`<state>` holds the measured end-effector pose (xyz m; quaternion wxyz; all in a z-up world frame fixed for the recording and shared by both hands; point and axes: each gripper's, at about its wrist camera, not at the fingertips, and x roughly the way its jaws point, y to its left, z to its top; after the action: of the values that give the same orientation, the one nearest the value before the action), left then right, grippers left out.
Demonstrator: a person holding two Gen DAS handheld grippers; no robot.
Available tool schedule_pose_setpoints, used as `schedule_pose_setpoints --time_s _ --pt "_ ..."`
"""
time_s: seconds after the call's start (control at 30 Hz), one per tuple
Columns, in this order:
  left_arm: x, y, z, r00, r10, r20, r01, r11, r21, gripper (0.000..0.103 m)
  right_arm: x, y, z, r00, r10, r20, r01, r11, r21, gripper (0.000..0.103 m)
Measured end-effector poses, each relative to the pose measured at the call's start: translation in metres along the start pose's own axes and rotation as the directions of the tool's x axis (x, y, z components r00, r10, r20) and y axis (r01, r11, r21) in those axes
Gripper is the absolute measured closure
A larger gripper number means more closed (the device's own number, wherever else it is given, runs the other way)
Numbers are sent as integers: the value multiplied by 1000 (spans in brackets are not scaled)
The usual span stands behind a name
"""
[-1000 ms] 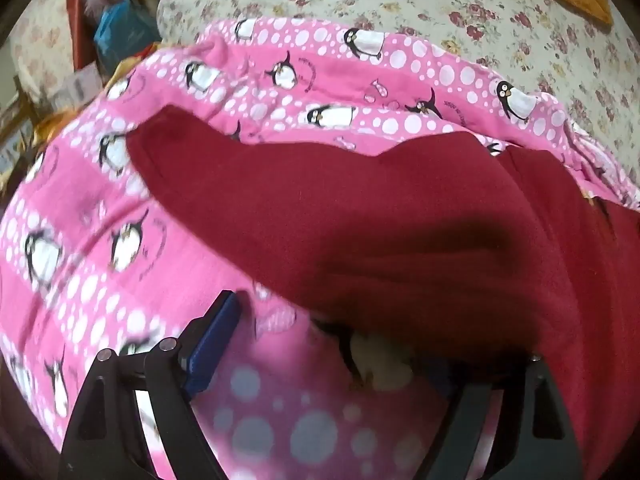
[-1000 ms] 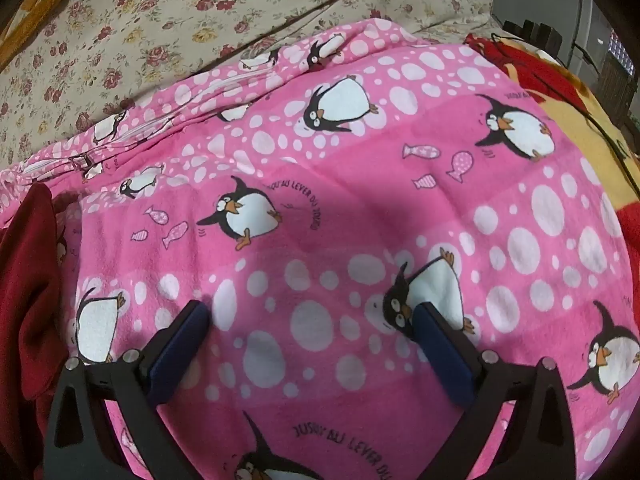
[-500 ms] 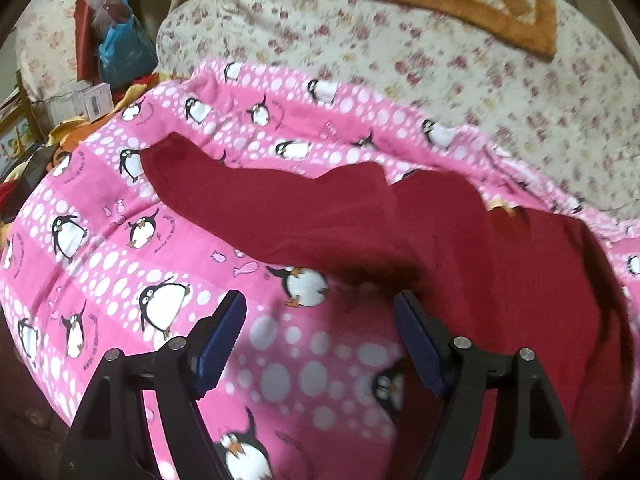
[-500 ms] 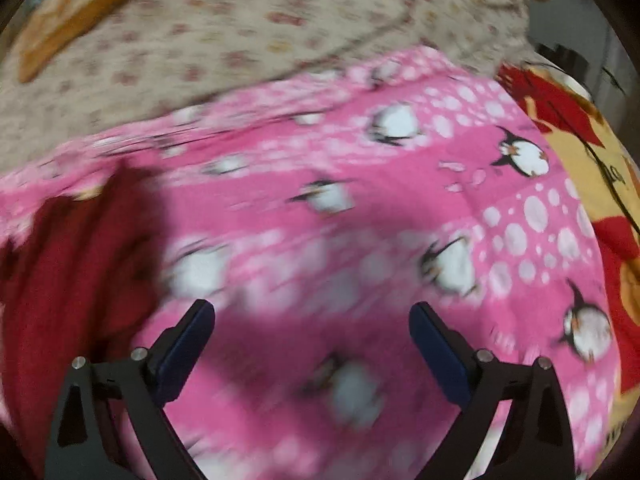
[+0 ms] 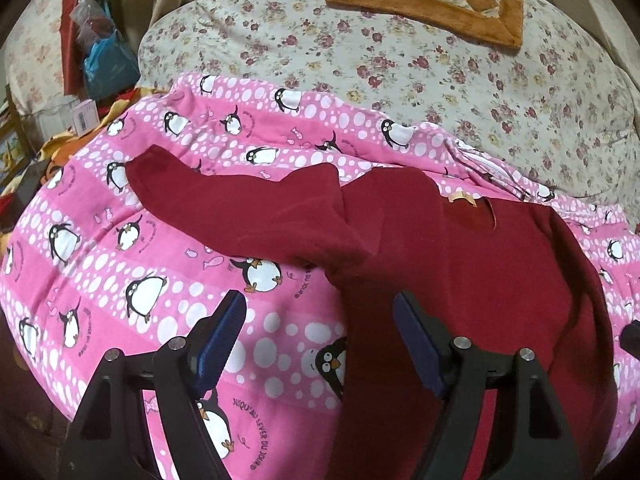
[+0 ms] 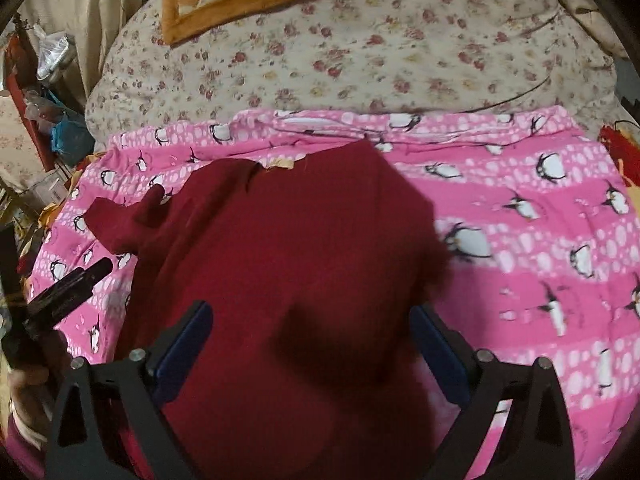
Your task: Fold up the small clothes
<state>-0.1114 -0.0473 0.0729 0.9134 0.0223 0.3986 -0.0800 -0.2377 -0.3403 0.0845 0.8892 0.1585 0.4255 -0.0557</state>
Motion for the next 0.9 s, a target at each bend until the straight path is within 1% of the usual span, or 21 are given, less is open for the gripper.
schedule_pose_setpoints --time_s 0.1,0.23,0.4,0.6,0.67,0.73,0.8,0.83,0.9 --pt "3 0 0 1000 4 3 -4 1000 4 45 13 13 1 1000 0 -7 0 1000 8 3" --pt "7 3 1 1000 -4 -9 4 1000 -7 45 27 27 4 1000 -18 -12 17 1000 -11 3" --pt "16 0 0 1000 -1 -27 1 1000 3 45 38 33 6 1000 -13 -20 13 1000 10 3" --pt "23 -5 -6 1000 3 -16 -3 1000 14 45 45 40 4 999 -36 0 36 999 23 3" --pt "26 -6 -8 1000 17 -11 -17 1000 22 45 46 43 2 999 -36 -6 37 998 57 3" --pt "28 -6 -10 1000 19 -13 -19 999 30 45 49 46 1 999 -13 -37 17 995 97 3" --pt "31 -6 -11 1000 16 -18 -15 999 33 45 52 53 -2 997 36 -66 -27 991 132 3" --pt "31 -6 -11 1000 15 -19 -14 999 33 45 52 57 -3 996 58 -73 -47 988 146 3" --pt "33 -6 -12 1000 12 -22 -11 999 35 45 50 67 -3 994 75 -74 -63 985 158 3"
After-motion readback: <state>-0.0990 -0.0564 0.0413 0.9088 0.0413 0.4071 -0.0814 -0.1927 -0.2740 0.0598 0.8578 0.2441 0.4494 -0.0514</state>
